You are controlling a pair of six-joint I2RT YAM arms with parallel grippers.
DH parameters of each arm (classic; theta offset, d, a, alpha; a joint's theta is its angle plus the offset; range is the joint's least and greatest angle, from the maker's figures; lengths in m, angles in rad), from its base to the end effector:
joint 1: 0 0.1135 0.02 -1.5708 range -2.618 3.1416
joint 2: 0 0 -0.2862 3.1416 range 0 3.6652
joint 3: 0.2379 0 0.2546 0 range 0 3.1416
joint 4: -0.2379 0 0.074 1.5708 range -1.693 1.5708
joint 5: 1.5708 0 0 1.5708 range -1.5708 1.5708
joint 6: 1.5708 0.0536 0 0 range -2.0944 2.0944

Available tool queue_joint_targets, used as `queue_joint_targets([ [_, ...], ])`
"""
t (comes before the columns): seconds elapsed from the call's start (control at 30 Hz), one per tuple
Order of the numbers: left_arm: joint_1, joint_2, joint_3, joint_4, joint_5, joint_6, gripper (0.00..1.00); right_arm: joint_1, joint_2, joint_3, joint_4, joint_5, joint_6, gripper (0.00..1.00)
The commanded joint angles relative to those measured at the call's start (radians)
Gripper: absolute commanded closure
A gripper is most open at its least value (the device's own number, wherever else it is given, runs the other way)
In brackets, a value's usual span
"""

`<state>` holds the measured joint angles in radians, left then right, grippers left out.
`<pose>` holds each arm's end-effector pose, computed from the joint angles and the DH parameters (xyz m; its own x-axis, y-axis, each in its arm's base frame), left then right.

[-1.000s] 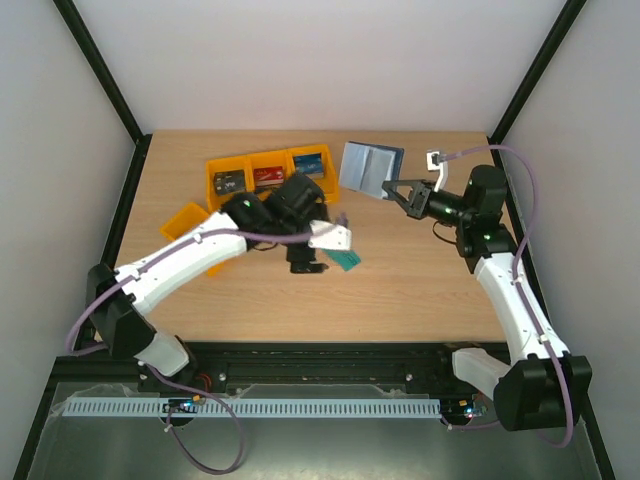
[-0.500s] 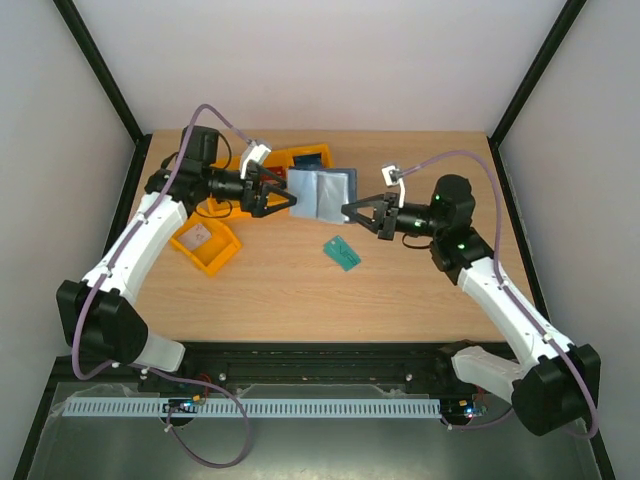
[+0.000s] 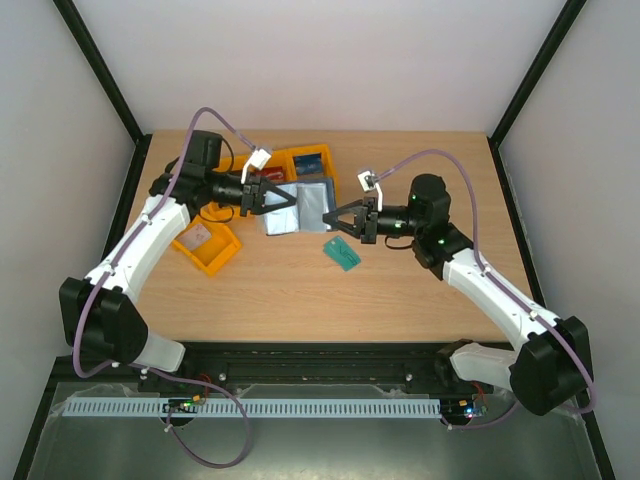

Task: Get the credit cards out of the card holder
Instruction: Remove the credit card from the card holder.

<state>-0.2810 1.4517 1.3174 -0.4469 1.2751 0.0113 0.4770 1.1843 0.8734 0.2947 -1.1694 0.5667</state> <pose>0.2876 -0.1364 0.3748 -0.5179 0.1529 -0.8417 0.8549 0.0565 -0.5157 0.2092 0.1636 0.3585 -0.5474 -0.0468 -0.8356 -0.8334 -0.0597 0.5494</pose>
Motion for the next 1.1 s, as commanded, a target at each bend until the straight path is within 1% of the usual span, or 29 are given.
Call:
queue_joint_targets([
  [0.0,-0.002,0.006,0.02,-0.111,0.07,0.108,0.98,0.003,-0.006,0.071,-0.082,0.034,-0.115,0.98],
  [0.07,-0.002,0.006,0.037,-0.147,0.071,0.144,0.98,0.003,-0.004,0.095,-0.162,0.06,-0.172,0.86],
  [0.2,-0.003,0.006,0.145,-0.359,-0.046,0.369,0.98,-0.001,-0.03,0.122,-0.269,0.096,-0.289,0.68],
  [0.27,-0.003,0.006,0.216,-0.458,-0.11,0.466,0.98,-0.003,-0.043,0.135,-0.284,0.086,-0.312,0.61],
  [0.33,-0.003,0.004,0.28,-0.536,-0.162,0.537,0.98,-0.003,-0.045,0.154,-0.307,0.072,-0.335,0.57],
  [0.43,-0.003,0.004,0.32,-0.565,-0.195,0.555,0.98,-0.003,-0.042,0.166,-0.319,0.084,-0.341,0.56],
  [0.6,-0.011,0.008,0.327,-0.531,-0.183,0.503,0.98,0.002,-0.035,0.136,-0.218,0.101,-0.256,0.62],
  [0.77,-0.036,0.011,0.326,-0.494,-0.197,0.45,0.98,0.009,-0.047,0.117,-0.141,0.125,-0.198,0.62],
  [0.87,-0.056,0.013,0.325,-0.478,-0.204,0.431,0.98,0.02,-0.048,0.1,-0.093,0.172,-0.155,0.61],
  [1.07,-0.075,0.014,0.323,-0.467,-0.196,0.414,0.98,0.04,-0.045,0.083,-0.062,0.242,-0.128,0.68],
])
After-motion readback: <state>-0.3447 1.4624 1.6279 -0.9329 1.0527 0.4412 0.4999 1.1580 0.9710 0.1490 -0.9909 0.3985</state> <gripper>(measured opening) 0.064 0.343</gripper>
